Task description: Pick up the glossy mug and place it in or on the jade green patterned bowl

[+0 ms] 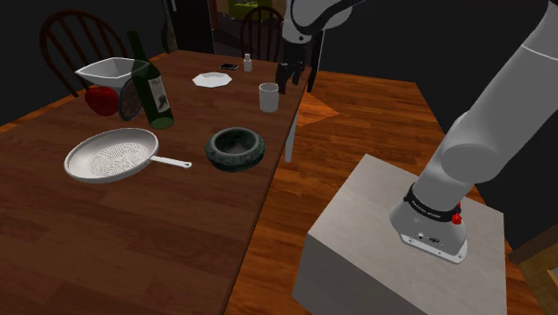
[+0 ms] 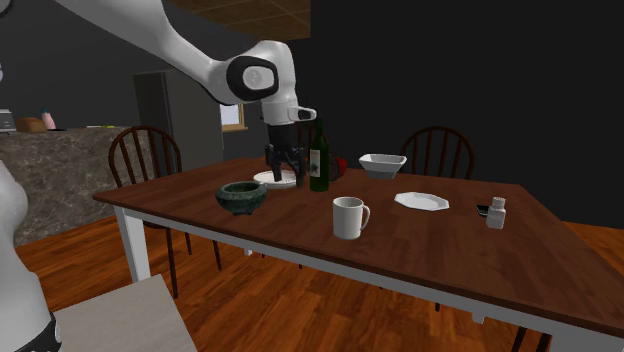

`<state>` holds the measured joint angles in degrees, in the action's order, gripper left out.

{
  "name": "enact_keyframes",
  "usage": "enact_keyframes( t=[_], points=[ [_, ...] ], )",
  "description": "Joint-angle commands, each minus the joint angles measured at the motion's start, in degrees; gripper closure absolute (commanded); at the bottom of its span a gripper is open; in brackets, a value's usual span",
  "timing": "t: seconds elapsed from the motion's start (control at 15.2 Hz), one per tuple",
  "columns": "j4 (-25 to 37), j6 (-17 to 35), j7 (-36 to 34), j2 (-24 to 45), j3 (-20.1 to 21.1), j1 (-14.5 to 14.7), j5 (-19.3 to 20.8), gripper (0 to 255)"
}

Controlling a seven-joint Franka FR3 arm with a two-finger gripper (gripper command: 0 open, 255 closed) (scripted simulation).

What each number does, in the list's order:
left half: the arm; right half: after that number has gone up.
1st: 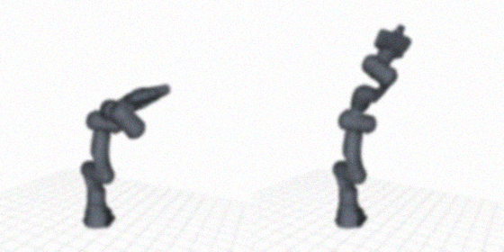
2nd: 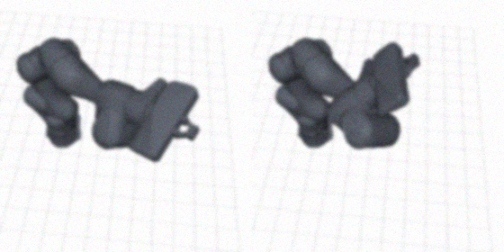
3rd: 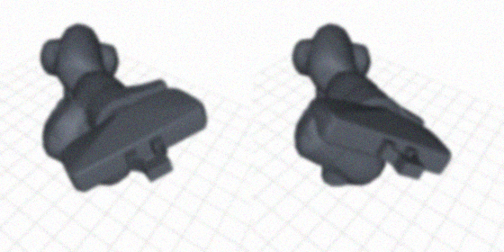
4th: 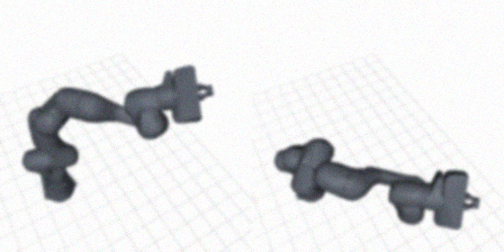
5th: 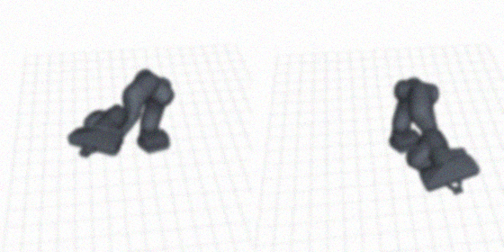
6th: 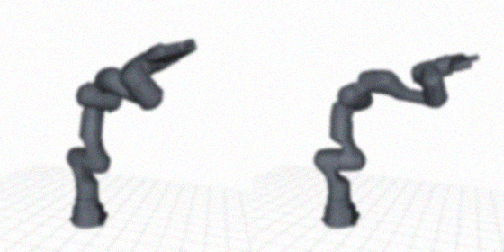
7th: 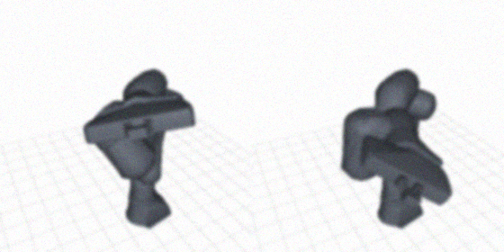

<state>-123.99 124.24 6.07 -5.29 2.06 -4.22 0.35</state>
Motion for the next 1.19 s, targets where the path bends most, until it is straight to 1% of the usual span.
enact_keyframes(
  t=[0.0, 0.33, 0.66, 1.12],
  points=[
    [3.71, 1.72, 0.04, 4.75, -0.10, -0.19, 0.72, 0],
    [12.74, 4.58, 0.54, 15.10, -0.68, -0.66, 2.23, 0],
    [23.71, 5.60, 1.13, 25.54, -1.29, -0.97, 3.39, 0],
    [23.15, 9.50, 1.02, 28.88, -1.41, -1.05, 3.57, 0]
  ],
)
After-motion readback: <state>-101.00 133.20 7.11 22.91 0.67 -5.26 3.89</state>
